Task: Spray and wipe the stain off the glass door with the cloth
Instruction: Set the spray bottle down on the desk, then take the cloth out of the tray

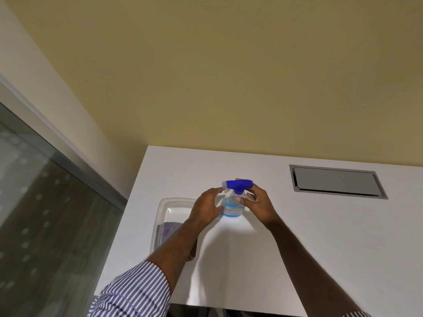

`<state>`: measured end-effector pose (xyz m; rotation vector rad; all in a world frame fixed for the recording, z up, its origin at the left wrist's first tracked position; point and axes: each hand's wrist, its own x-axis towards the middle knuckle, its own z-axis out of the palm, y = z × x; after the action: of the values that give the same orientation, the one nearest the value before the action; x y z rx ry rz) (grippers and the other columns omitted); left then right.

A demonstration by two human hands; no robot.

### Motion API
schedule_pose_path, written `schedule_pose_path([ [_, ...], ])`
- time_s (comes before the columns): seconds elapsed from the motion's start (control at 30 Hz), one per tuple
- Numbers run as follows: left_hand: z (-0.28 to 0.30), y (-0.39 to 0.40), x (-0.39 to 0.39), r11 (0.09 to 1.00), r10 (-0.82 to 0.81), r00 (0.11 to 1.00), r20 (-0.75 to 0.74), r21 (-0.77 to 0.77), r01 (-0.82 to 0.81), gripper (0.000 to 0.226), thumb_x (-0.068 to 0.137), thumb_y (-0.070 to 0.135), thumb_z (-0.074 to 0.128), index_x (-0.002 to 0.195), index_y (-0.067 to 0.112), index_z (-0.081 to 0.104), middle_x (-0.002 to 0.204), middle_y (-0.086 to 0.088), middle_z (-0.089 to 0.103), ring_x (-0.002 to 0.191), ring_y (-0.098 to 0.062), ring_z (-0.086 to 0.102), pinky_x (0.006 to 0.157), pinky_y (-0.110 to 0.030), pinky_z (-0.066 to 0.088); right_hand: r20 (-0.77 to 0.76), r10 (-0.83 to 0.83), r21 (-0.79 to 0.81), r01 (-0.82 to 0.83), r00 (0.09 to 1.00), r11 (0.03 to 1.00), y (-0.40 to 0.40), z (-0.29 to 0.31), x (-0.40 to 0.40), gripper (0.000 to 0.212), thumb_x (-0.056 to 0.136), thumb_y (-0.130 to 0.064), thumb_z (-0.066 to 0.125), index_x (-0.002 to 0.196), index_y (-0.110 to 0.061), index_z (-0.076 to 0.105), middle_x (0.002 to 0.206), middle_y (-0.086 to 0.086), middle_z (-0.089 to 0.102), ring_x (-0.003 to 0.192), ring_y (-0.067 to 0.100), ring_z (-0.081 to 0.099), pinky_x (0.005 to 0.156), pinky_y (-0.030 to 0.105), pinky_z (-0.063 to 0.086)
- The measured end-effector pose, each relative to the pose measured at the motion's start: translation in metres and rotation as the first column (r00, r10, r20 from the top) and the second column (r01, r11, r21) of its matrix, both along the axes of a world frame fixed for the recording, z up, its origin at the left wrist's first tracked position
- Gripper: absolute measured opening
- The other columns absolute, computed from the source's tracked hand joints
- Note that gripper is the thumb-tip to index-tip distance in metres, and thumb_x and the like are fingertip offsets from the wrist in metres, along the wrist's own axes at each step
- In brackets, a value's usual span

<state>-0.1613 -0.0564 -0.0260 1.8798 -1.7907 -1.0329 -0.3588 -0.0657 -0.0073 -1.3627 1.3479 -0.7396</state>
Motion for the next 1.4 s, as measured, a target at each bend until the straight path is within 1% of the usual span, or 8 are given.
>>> schedule_pose_path([
  [0.1,0.001,0.005,0.017,0.997,-0.038,0.998,0.054,-0.069,0.042,0.058,0.092,0.026,0.073,0.146,0.028,0.051,0.146,0.005,0.058,0.134,-0.016,0.051,0.107,-0.024,0.041,0.0,-0.074,0.034,0.074,0.997,0.997,0.008,0.0,0.002,0.058,0.093,-0.003,0.073,0.145,-0.017,0.052,0.145,0.001,0.059,0.133,0.021,0.056,0.116,0.044,0.045],
  [0.27,0.003,0.022,0.057,0.975,-0.022,0.997,0.072,-0.221,0.037,0.039,0.095,0.024,0.067,0.134,0.025,0.064,0.134,0.0,0.064,0.125,-0.019,0.057,0.101,-0.022,0.04,0.044,-0.307,0.051,0.305,0.951,0.951,0.043,-0.002,0.005,0.057,0.094,-0.004,0.071,0.146,-0.019,0.053,0.142,-0.007,0.052,0.124,0.004,0.051,0.091,0.008,0.043],
  [0.57,-0.015,0.05,0.136,0.933,-0.075,0.968,0.238,-0.326,0.153,0.039,0.091,0.029,0.057,0.128,0.023,0.067,0.145,0.0,0.058,0.146,-0.024,0.04,0.124,-0.041,0.024,0.067,-0.538,0.187,0.519,0.84,0.834,0.107,-0.046,0.056,0.03,0.101,-0.015,0.065,0.127,-0.029,0.066,0.136,0.004,0.062,0.13,0.027,0.057,0.113,0.05,0.047],
  [0.83,-0.028,0.078,0.177,0.988,-0.103,0.915,0.391,-0.07,0.141,0.049,0.101,0.053,0.048,0.145,0.031,0.05,0.171,-0.005,0.016,0.158,-0.028,0.012,0.127,-0.052,0.002,-0.177,-0.207,0.116,0.229,0.962,0.966,0.129,-0.049,0.135,0.029,0.103,-0.021,0.062,0.132,-0.025,0.061,0.148,0.004,0.055,0.14,0.026,0.049,0.121,0.044,0.038],
  [1.1,-0.052,0.086,0.187,0.982,-0.175,0.874,0.454,0.144,0.122,0.07,0.097,0.069,0.037,0.157,0.035,0.028,0.172,-0.006,-0.009,0.159,-0.033,0.0,0.126,-0.057,0.0,-0.565,0.119,0.187,-0.013,0.816,0.982,0.114,-0.047,0.17,0.061,0.103,-0.059,0.044,0.157,-0.03,0.036,0.173,0.001,0.015,0.159,0.027,0.018,0.126,0.048,0.023],
  [1.2,-0.063,0.092,0.189,0.989,-0.142,0.868,0.477,0.029,0.146,0.081,0.092,0.078,0.02,0.145,0.026,0.051,0.169,-0.016,0.018,0.153,-0.041,0.028,0.12,-0.066,0.028,-0.656,0.173,0.187,-0.064,0.734,0.98,0.107,-0.053,0.175,0.06,0.104,-0.055,0.046,0.157,-0.028,0.036,0.173,0.004,0.014,0.159,0.027,0.018,0.124,0.048,0.028],
  [1.27,-0.077,0.095,0.193,0.975,-0.167,0.842,0.513,-0.043,0.22,0.075,0.099,0.071,0.029,0.122,0.014,0.072,0.151,-0.024,0.049,0.13,-0.046,0.057,0.093,-0.07,0.053,-0.702,0.204,0.197,-0.089,0.683,0.976,0.103,-0.056,0.179,0.061,0.104,-0.056,0.046,0.156,-0.026,0.036,0.173,0.005,0.013,0.159,0.028,0.016,0.124,0.048,0.029],
  [1.4,-0.093,0.093,0.193,0.974,-0.137,0.801,0.583,-0.068,0.215,0.061,0.097,0.063,0.05,0.104,0.009,0.078,0.137,-0.026,0.061,0.118,-0.046,0.066,0.082,-0.068,0.058,-0.726,0.221,0.208,-0.098,0.651,0.973,0.101,-0.061,0.182,0.058,0.104,-0.054,0.047,0.152,-0.022,0.039,0.173,0.006,0.013,0.159,0.03,0.016,0.124,0.049,0.03],
])
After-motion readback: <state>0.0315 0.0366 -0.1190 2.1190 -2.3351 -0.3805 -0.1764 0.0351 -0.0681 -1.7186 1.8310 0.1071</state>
